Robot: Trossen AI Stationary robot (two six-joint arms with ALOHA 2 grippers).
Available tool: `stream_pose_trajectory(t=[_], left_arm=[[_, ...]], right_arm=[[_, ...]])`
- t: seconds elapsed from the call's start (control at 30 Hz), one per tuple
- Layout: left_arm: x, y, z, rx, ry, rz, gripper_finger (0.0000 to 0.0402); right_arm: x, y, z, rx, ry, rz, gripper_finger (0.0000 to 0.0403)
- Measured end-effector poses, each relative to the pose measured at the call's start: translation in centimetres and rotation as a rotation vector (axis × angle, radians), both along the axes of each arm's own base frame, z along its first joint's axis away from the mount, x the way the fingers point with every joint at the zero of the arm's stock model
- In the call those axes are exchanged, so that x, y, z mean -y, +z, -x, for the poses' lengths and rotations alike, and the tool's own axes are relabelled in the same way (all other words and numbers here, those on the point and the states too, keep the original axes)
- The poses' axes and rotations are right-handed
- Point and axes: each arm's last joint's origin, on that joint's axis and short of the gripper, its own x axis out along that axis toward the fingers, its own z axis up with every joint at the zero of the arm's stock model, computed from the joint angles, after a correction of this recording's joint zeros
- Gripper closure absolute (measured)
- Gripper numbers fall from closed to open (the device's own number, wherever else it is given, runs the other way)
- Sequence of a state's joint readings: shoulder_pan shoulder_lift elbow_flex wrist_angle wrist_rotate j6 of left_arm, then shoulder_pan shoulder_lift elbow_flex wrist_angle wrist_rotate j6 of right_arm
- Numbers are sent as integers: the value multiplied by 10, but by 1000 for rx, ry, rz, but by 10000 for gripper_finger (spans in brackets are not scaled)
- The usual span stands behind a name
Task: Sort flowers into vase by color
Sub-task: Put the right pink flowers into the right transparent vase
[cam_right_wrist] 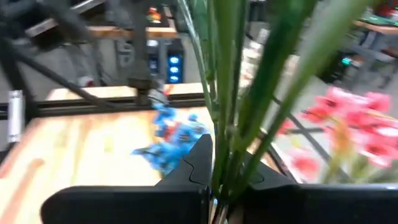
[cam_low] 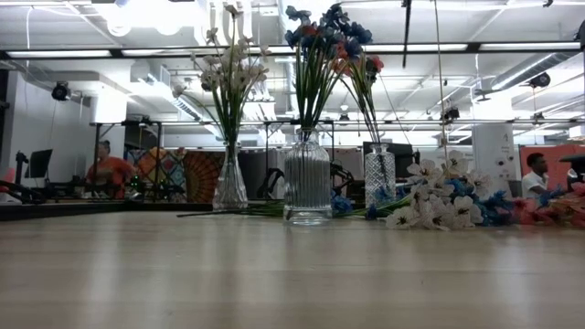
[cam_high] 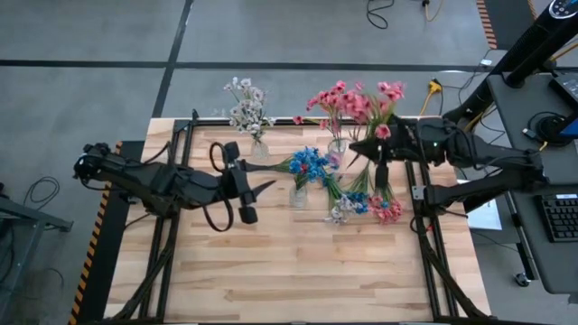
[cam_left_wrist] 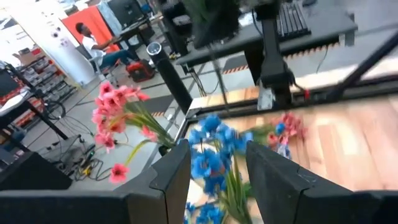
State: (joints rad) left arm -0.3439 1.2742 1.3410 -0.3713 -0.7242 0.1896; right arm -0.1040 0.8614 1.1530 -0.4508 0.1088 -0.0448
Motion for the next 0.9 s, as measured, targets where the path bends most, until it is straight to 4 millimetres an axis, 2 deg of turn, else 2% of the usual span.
stream_pose_trajectory(t=[0.2, 0.47, 0.73, 0.9], left_arm=[[-6, -17, 14, 12, 38, 39, 264], [-16, -34, 41, 145, 24, 30, 278], [-24, -54, 65, 268, 21, 39, 283], [-24, -62, 67, 325, -36, 65, 283]], right_arm=[[23, -10, 5, -30, -90, -15, 391], [43, -22, 4, 10, -6, -65, 391], [43, -32, 6, 98, 19, -27, 391], [37, -21, 14, 233, 108, -14, 391]])
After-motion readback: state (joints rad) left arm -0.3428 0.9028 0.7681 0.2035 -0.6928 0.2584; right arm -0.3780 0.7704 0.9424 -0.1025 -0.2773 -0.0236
